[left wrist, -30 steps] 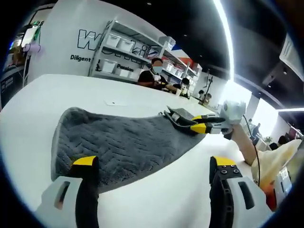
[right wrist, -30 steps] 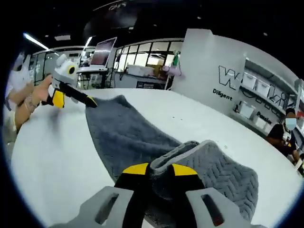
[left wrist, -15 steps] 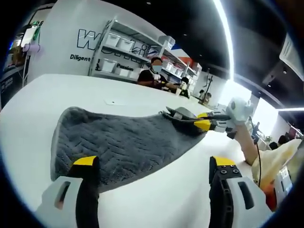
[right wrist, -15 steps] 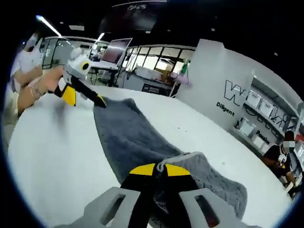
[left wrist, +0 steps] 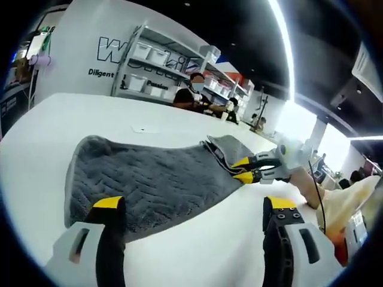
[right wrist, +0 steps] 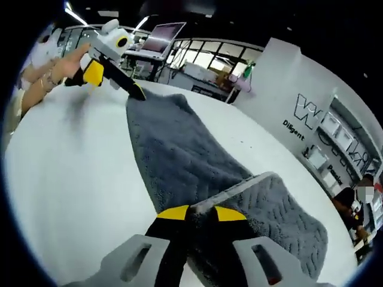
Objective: Fold the towel on the table until its edges align and the towel forms a compact rectangular stack.
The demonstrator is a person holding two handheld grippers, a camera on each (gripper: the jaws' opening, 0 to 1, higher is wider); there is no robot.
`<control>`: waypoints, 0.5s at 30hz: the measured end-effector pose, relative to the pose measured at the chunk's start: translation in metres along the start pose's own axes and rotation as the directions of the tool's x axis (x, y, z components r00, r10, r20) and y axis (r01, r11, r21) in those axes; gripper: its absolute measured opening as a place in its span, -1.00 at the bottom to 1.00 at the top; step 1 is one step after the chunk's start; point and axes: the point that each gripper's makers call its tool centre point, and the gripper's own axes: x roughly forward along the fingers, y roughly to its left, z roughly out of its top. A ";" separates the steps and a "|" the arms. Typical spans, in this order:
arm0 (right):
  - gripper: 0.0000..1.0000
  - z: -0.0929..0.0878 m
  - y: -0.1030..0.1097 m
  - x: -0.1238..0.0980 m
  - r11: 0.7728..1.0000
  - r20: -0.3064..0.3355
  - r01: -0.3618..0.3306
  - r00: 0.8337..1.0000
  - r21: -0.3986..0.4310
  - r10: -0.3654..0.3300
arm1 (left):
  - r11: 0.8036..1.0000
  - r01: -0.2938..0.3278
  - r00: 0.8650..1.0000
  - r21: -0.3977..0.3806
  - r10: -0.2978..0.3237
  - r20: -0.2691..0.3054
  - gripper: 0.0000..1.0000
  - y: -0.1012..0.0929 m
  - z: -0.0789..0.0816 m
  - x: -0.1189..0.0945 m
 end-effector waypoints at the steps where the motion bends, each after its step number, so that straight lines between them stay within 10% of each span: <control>1: -0.76 0.000 -0.001 0.001 1.000 0.006 0.000 1.000 0.009 0.000 | 1.000 0.000 1.000 0.000 0.000 -0.001 0.86 0.000 0.000 0.000; 10: -0.52 -0.002 -0.016 -0.002 0.992 0.023 0.030 0.999 0.120 -0.033 | 1.000 -0.004 1.000 -0.001 0.004 -0.005 0.86 0.002 -0.001 -0.001; 15: -0.93 0.001 -0.018 -0.004 0.992 0.033 0.043 0.998 0.121 -0.047 | 1.000 -0.002 1.000 -0.001 0.002 0.002 0.85 0.001 0.002 -0.002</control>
